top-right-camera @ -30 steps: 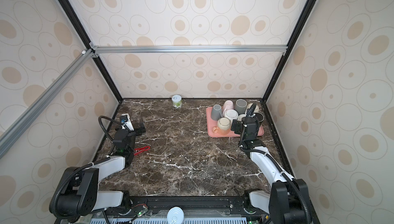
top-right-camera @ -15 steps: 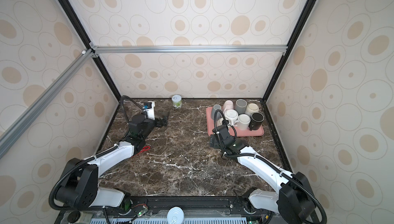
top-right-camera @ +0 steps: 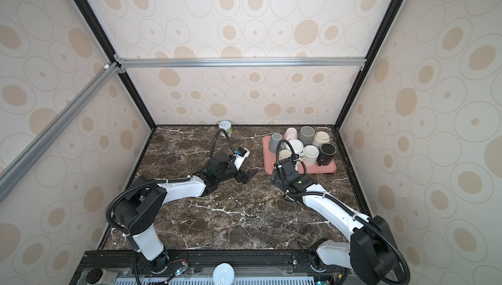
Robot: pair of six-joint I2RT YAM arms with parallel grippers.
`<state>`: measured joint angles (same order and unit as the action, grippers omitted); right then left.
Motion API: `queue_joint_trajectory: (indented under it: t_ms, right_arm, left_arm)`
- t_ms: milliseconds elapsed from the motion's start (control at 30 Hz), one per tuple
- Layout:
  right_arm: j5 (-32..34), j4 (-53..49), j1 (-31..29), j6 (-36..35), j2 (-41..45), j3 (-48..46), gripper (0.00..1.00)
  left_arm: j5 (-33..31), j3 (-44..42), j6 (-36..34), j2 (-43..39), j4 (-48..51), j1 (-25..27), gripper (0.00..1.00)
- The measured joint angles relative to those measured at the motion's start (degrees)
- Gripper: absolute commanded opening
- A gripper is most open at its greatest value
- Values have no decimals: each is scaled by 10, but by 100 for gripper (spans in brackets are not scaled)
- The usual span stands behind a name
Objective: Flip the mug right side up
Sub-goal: 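Grasp the upside-down orange mug's handle with the left gripper while the right gripper approaches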
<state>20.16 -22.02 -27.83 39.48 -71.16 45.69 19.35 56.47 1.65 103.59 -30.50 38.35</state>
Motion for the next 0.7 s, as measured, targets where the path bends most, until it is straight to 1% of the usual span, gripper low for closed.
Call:
queue_joint_trajectory:
  t_ms: [100, 267, 500, 700]
  right_arm:
    - [-14, 5, 28, 2, 12, -16, 97]
    - [-37, 6, 59, 1, 19, -28, 97]
    - [-58, 6, 76, -3, -9, -28, 97]
    - [-71, 11, 82, -8, -36, -28, 97]
  left_arm:
    - [31, 58, -16, 49, 15, 0, 85]
    - [70, 158, -37, 138, 55, 3, 81]
    - [80, 300, -59, 253, 125, 16, 72]
    - [81, 372, -57, 312, 156, 19, 66]
